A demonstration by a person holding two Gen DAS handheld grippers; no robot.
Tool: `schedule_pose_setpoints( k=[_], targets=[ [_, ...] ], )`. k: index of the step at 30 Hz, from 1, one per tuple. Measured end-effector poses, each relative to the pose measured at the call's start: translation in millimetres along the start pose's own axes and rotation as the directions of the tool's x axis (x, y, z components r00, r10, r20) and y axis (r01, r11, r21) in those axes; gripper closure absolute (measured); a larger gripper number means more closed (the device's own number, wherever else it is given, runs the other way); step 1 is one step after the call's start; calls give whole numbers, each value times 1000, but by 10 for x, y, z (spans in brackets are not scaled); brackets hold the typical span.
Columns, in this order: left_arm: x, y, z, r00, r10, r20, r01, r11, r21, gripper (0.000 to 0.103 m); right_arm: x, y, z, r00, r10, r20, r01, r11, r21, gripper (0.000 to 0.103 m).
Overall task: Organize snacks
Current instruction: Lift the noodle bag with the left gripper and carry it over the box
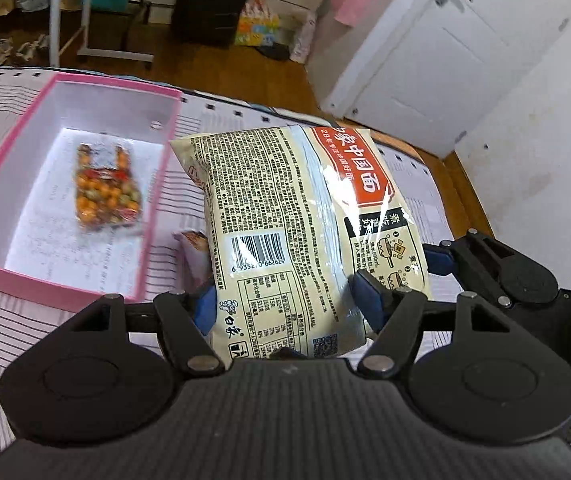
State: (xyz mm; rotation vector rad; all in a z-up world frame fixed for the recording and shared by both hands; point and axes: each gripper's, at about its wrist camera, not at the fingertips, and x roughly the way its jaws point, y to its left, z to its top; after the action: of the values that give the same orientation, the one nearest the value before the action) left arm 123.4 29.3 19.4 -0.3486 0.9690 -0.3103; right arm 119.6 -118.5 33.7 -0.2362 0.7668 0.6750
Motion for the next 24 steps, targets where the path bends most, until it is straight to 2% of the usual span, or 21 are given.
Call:
schedule_pose_setpoints(
  k=[6,12,18,24],
  targets=[
    [-64,416,200,996,78,41,-77,997,-20,36,360,114,274,996,90,13,-89,994,-67,6],
    [23,907,360,986,163,42,-162,986,-30,36,866,184,483,985,171,-30,-172,985,-5,16],
    [282,1471,459,983,184,-1,-184,981,-60,36,1385,342,516,978,195,-72,-195,981,10,17],
    [477,1836,425,979,202,3,-202,978,-54,35,1775,501,552,977,183,-106,-181,983,27,17]
  ],
)
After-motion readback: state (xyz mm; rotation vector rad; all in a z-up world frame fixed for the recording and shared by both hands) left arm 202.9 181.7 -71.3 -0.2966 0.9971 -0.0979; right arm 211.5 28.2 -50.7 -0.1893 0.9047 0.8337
